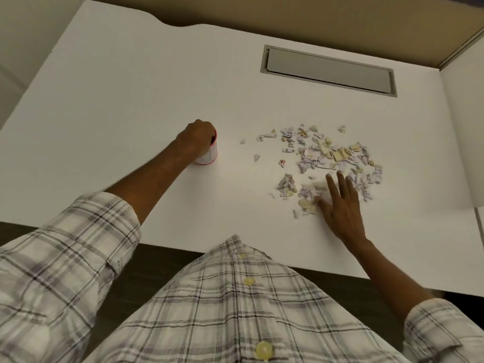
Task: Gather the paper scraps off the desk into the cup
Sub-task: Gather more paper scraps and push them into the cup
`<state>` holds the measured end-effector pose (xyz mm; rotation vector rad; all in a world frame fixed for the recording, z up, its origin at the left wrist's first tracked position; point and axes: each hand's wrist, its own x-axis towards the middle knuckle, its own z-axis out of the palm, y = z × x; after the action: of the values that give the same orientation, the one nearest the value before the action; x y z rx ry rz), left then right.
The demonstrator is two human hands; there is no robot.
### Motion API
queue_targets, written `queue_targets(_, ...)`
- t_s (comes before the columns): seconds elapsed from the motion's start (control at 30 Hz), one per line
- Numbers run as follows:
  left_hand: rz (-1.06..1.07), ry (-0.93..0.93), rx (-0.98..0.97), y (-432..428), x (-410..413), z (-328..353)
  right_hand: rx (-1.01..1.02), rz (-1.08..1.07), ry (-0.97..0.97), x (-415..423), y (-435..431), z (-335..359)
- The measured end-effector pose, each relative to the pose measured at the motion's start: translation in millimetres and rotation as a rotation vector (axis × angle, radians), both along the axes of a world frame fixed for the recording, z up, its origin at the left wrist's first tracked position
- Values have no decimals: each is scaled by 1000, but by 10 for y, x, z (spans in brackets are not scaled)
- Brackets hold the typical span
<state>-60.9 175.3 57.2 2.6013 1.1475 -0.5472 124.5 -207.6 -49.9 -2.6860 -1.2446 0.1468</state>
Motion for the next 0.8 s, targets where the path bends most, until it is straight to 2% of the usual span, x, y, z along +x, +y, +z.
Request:
queue_targets(0.1, -1, 57, -93, 86, 70, -33, 19, -197, 117, -3, -242, -124)
queue_targets(0.27, -99, 79, -110, 165, 91, 51, 37, -261, 177, -131, -111, -204)
queue_targets(0.47, -120, 24, -69, 303, 122, 262, 49, -42, 201, -248, 475, -145)
queue_targets(0.57, -115, 57, -56, 273, 122, 262, 94, 68, 127, -104, 647, -61)
queue_targets(0.7, -88, 143, -74, 231, 125, 152, 152, -106, 113, 343, 598, 81)
queue_targets(0.8, -46, 179, -67, 207, 128, 90, 112, -232, 103, 779, 308, 102)
